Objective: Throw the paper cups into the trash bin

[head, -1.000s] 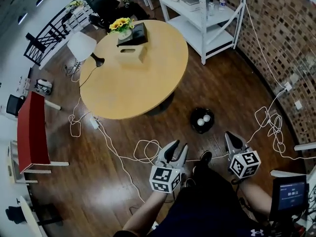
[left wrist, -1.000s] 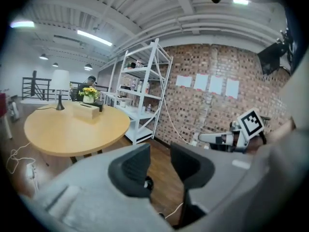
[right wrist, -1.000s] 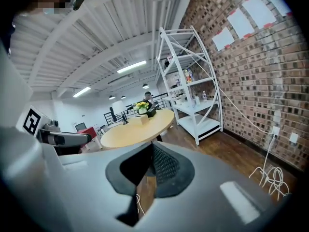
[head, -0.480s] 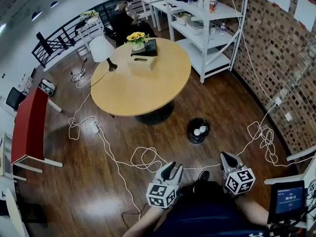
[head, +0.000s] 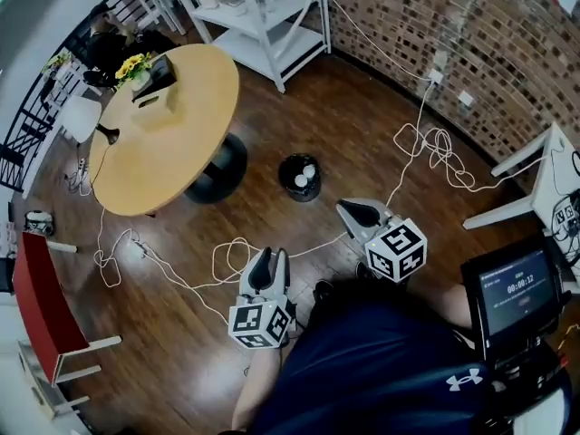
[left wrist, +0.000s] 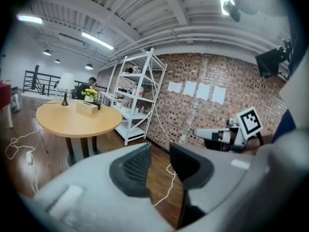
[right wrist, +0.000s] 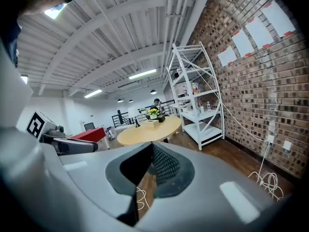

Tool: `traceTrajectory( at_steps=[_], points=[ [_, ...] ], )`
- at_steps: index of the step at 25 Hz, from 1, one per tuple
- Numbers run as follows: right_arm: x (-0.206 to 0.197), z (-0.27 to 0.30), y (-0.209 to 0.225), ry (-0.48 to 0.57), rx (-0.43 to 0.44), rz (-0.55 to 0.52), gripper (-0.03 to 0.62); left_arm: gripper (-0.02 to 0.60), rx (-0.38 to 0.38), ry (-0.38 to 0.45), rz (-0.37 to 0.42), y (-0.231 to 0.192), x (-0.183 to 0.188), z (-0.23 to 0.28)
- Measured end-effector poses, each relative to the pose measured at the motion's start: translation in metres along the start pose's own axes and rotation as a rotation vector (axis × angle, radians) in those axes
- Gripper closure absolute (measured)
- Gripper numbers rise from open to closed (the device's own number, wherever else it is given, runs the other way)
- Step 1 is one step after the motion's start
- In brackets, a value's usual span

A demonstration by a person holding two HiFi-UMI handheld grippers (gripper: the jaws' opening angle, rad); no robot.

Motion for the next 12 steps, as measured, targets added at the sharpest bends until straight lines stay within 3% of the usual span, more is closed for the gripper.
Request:
traceTrajectory(
  at_steps=[12],
  points=[
    [0.005,-0.04,0.048,0.021,0.003,0.046,0.583,0.46,-0.017,-0.039,0.021,0.058,0.002,0.039]
  ],
)
Point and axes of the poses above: the fingertips, and each gripper's own axes: z forward along the fingers, y to its right, x out of its top, the point moved 10 cm from there along -z, backward along the fingers
